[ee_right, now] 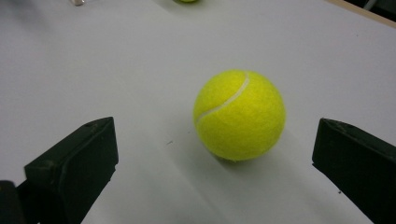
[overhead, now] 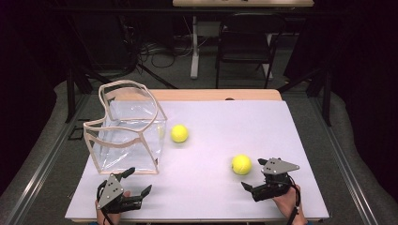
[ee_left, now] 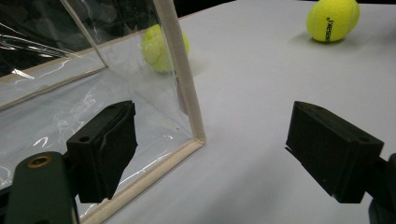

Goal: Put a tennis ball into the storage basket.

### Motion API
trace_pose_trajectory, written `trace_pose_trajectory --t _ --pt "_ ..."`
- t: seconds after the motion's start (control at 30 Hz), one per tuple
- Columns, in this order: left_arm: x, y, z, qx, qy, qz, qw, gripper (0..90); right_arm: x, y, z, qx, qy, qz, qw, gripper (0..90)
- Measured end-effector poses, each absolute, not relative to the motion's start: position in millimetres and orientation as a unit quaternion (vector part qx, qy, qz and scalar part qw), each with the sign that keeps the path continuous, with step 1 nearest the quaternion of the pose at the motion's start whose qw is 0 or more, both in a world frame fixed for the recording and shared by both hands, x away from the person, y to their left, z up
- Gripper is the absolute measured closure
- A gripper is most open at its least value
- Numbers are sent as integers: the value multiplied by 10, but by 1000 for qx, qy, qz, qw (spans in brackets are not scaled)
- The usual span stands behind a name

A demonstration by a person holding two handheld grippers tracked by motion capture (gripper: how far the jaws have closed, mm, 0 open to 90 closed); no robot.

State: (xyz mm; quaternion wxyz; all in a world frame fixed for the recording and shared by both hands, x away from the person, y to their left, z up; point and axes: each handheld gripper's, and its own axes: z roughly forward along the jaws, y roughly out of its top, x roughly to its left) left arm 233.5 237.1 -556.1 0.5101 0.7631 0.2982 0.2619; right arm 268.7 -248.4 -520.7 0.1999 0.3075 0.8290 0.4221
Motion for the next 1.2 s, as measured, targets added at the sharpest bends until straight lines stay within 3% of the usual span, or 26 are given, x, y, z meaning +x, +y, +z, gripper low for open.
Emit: trace_pose_trajectory --t 1.2 --pt "2348 2354 -5564 766 296 262 507 159 3198 -2253 -5237 335 860 359 139 0"
